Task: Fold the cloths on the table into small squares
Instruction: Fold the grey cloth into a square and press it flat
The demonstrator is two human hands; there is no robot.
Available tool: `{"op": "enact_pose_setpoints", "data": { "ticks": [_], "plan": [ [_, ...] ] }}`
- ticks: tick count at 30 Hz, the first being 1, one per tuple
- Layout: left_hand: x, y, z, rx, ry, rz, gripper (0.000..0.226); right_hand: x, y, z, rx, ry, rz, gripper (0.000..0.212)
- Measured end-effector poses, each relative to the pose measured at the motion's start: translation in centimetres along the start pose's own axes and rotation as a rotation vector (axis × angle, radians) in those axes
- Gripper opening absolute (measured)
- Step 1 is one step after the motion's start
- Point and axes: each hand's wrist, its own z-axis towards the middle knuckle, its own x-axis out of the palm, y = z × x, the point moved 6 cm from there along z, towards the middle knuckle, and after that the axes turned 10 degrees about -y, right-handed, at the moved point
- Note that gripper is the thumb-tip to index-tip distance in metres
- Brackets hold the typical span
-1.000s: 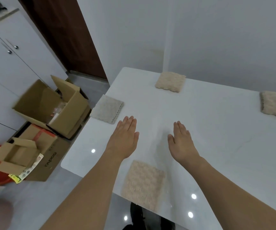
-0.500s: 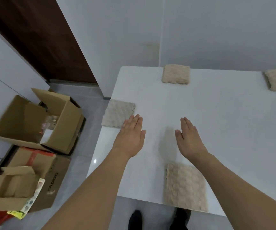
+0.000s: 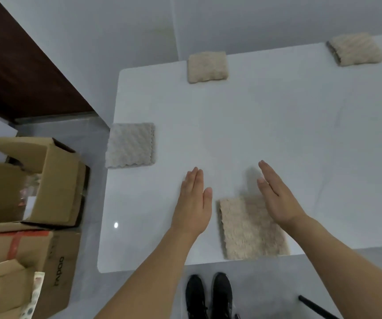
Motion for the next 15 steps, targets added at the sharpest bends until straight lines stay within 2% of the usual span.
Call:
{"op": "enact_pose_setpoints", "data": {
  "ticks": [6, 10, 15],
  "plan": [
    [5.7, -1.8, -3.7, -0.112, -0.049, -0.345, 0.053, 0.2, -5.9, -1.4, -0.008, -0.036, 0.070, 0.051],
    [6.5, -2.4, -3.8, -0.162, -0.134, -0.442, 0.056, 1.3, -6.1, -1.8, -0.132, -0.011, 0.091, 0.058],
    [7.0, -3.0, -3.4, -0.122, -0.138, -0.432, 0.055, 1.7, -6.0, -1.8, -0.264, 0.006, 0.007, 0.063]
  ]
}}
